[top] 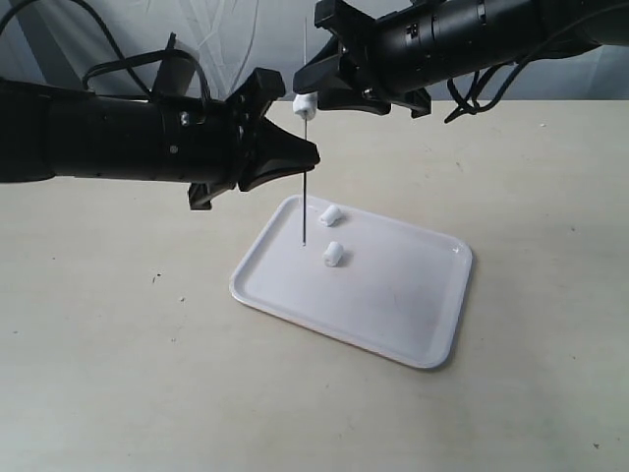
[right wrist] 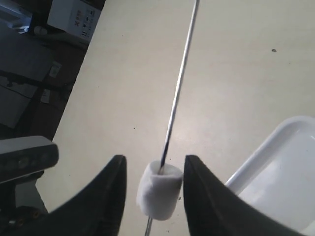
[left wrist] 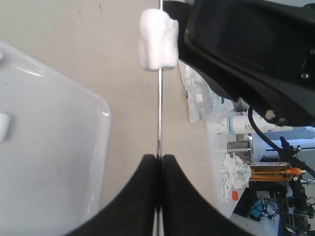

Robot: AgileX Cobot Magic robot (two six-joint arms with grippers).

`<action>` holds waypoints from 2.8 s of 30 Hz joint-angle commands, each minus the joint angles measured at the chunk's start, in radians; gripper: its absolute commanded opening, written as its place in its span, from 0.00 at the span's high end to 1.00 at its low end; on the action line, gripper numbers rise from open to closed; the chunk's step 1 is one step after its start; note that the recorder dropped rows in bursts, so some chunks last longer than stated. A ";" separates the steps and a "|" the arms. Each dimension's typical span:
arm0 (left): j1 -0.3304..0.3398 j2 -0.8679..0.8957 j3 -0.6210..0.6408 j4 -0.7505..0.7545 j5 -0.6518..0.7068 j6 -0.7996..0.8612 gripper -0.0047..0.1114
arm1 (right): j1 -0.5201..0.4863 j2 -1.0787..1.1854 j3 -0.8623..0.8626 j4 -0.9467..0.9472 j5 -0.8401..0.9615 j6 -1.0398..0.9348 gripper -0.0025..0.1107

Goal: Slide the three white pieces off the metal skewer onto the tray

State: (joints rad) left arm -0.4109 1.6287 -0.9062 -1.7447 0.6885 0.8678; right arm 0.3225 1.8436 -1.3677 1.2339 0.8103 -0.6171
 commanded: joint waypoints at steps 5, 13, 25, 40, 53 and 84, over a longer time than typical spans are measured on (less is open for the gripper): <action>-0.001 -0.007 -0.042 0.000 0.042 -0.001 0.96 | -0.001 -0.002 -0.002 0.001 0.005 -0.012 0.65; -0.001 -0.007 -0.042 0.000 0.005 -0.001 0.96 | -0.001 -0.002 -0.002 0.008 0.009 -0.039 0.83; -0.001 -0.007 -0.042 0.000 -0.031 -0.002 0.96 | -0.001 -0.002 -0.002 0.058 0.060 -0.102 0.56; -0.001 -0.007 -0.042 0.000 -0.069 -0.005 0.96 | -0.001 -0.002 -0.002 0.058 0.039 -0.100 0.68; -0.001 -0.007 -0.042 0.000 -0.043 -0.002 0.96 | -0.001 -0.002 -0.002 0.058 0.025 -0.110 0.84; -0.001 -0.007 -0.039 0.000 0.067 0.003 0.96 | -0.001 -0.002 -0.006 0.219 -0.309 -0.204 0.98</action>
State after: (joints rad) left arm -0.4109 1.6287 -0.9429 -1.7451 0.7115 0.8637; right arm 0.3242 1.8436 -1.3677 1.3901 0.5664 -0.7691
